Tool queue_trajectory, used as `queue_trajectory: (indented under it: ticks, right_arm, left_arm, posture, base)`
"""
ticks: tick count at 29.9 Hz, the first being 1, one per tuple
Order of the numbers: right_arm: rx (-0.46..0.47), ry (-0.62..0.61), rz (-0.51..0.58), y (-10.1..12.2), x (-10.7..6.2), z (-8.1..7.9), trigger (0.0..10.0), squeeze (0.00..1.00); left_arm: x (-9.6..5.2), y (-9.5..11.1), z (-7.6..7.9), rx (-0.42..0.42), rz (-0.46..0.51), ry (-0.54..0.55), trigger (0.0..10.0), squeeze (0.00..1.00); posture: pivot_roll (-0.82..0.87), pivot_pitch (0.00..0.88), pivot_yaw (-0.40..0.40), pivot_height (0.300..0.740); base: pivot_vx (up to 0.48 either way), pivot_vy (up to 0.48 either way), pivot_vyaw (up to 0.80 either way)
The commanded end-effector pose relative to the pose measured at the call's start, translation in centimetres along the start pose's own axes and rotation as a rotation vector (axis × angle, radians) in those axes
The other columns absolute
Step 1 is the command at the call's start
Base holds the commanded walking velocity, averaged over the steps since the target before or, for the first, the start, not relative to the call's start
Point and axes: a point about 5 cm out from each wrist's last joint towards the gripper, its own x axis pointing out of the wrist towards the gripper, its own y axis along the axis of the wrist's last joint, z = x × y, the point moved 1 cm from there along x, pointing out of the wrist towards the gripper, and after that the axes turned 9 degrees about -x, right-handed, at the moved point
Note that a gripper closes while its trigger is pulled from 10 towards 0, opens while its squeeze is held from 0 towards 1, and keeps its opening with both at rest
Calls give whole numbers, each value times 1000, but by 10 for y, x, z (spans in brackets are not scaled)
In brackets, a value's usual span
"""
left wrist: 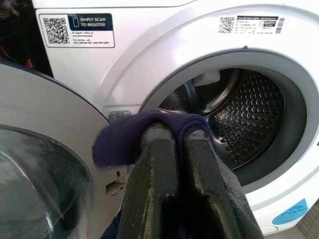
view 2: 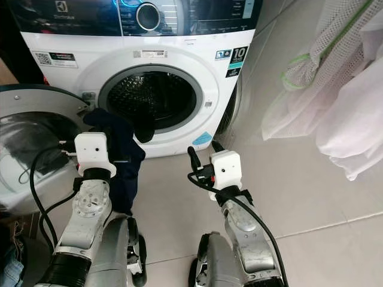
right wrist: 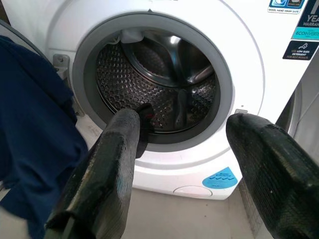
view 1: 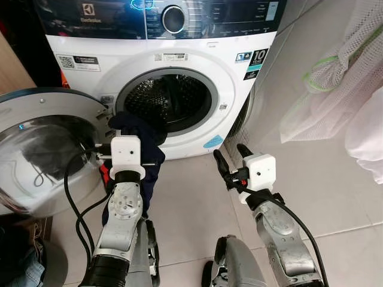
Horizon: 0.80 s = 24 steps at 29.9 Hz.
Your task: Clothes washing
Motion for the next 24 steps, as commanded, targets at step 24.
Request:
queue_trajectory:
  ticks: [24]
  right_arm:
    - [17,19,-10,-1,0,-2,10000,0]
  left_arm:
    - [4,4,9,-84,-6,-35,10000,0]
  posture:
    - [94,276,-108,622]
  base:
    - [0,0,0]
